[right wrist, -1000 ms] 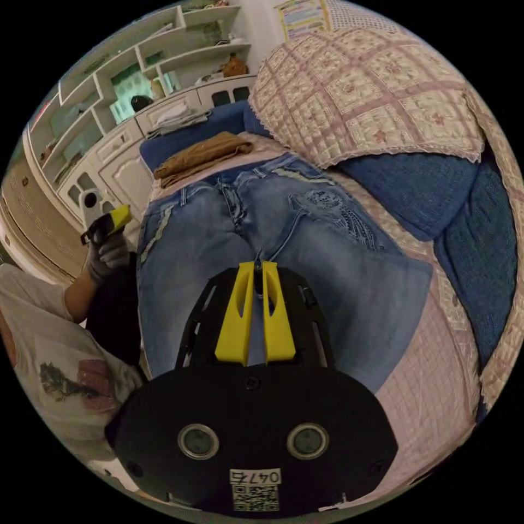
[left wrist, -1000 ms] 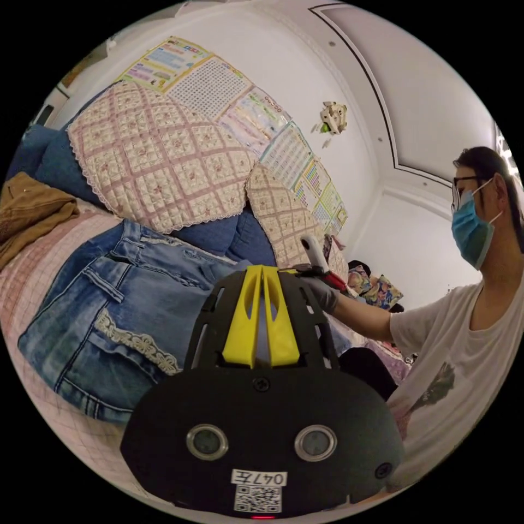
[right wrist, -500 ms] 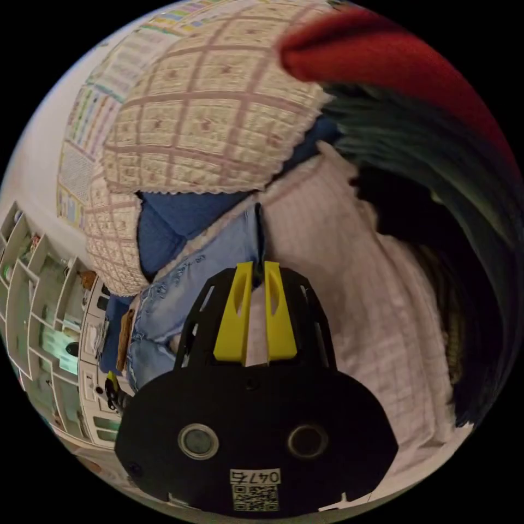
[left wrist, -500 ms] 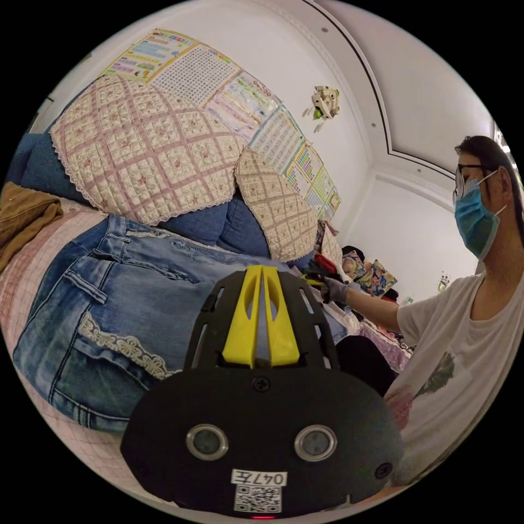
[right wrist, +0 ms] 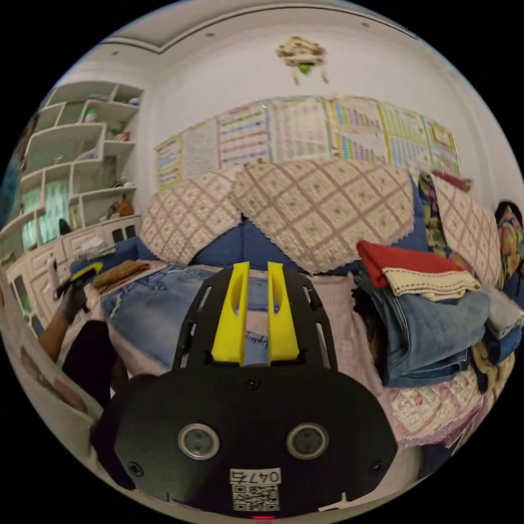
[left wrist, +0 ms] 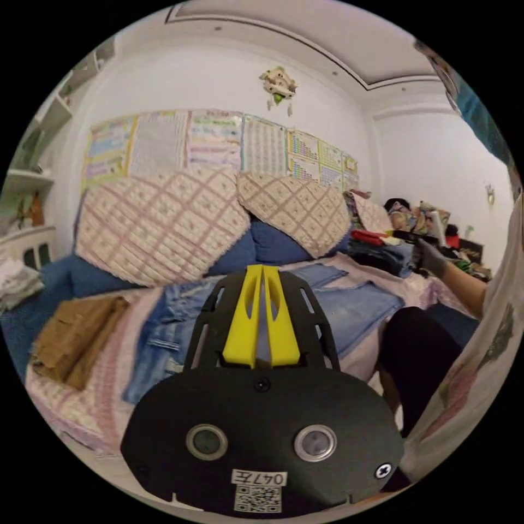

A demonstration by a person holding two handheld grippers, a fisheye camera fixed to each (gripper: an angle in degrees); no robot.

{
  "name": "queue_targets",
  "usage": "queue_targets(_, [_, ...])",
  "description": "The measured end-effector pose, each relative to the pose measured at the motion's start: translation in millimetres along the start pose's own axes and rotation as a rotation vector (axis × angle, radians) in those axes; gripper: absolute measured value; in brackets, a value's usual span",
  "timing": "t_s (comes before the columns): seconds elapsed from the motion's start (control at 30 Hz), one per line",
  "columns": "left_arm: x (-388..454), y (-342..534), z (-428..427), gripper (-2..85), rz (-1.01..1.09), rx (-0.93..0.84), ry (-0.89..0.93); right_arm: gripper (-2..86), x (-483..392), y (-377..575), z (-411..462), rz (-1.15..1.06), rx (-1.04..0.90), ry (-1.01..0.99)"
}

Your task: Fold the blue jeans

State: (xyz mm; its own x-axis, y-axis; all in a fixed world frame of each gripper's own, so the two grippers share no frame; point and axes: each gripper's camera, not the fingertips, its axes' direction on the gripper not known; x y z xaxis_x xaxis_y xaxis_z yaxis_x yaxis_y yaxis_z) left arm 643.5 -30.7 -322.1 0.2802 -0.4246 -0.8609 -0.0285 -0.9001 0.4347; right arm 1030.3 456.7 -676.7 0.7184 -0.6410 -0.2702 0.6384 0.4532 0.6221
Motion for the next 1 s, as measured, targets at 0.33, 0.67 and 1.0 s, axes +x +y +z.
queue_targets(0.33, [15.1,33.1,-68.7,-0.7,0.1,-0.261,-0.22,3.4,-101.4,31.4,-43.1,-0.092,-0.231,-0.177])
queue_targets(0.67, [77.4,121.6,45.7,7.1,0.318,-0.563,-0.109,4.6,-161.7,-20.4,-1.9,-0.239,-0.412,-0.111])
queue_targets(1.0, [162.1,192.2,178.1,8.5,0.721,-0.785,-0.067,6.4,-186.7,-30.9,45.5,-0.207,-0.556,-0.091])
